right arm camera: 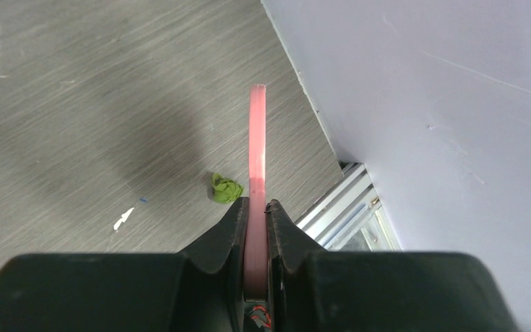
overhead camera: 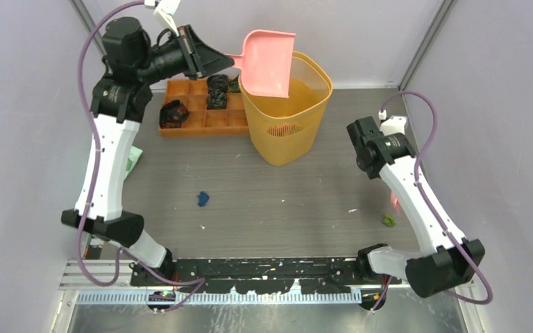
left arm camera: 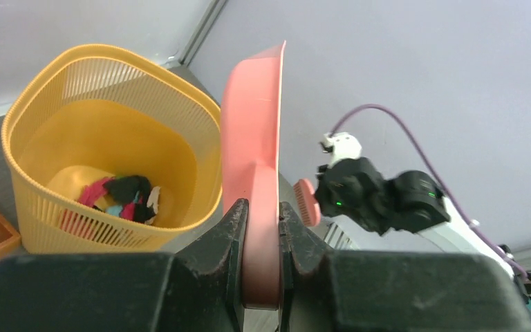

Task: Sweep away the paper scraps from the table

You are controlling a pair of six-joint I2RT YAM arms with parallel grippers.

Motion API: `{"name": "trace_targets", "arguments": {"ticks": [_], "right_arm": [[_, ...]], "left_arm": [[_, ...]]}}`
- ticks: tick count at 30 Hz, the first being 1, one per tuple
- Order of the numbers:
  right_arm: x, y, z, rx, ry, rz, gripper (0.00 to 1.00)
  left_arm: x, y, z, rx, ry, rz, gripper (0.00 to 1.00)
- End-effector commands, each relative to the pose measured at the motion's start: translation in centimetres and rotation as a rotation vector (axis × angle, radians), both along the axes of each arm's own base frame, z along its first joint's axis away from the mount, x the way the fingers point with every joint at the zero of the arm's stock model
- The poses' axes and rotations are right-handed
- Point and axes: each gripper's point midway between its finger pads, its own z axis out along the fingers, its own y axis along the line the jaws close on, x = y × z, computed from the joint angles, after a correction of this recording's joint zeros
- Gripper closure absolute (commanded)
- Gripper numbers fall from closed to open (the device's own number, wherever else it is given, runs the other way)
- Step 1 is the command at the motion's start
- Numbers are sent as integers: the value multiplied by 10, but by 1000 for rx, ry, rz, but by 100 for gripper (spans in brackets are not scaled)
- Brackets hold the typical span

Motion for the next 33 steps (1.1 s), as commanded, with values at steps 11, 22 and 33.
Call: {"name": "trace_targets", "arguments": {"ticks": [11,22,33], "right_arm": [[21,18,-81,142,196,-51,99],[21,76,-112,367,149,40,99],[2,61,-8,137,5,71,99]], "left_arm": [[-65,32,-12,-13,29,57,99],[-81,41,-25,-15,55,88,100],[-89,47,-45,10,91,112,99]]}}
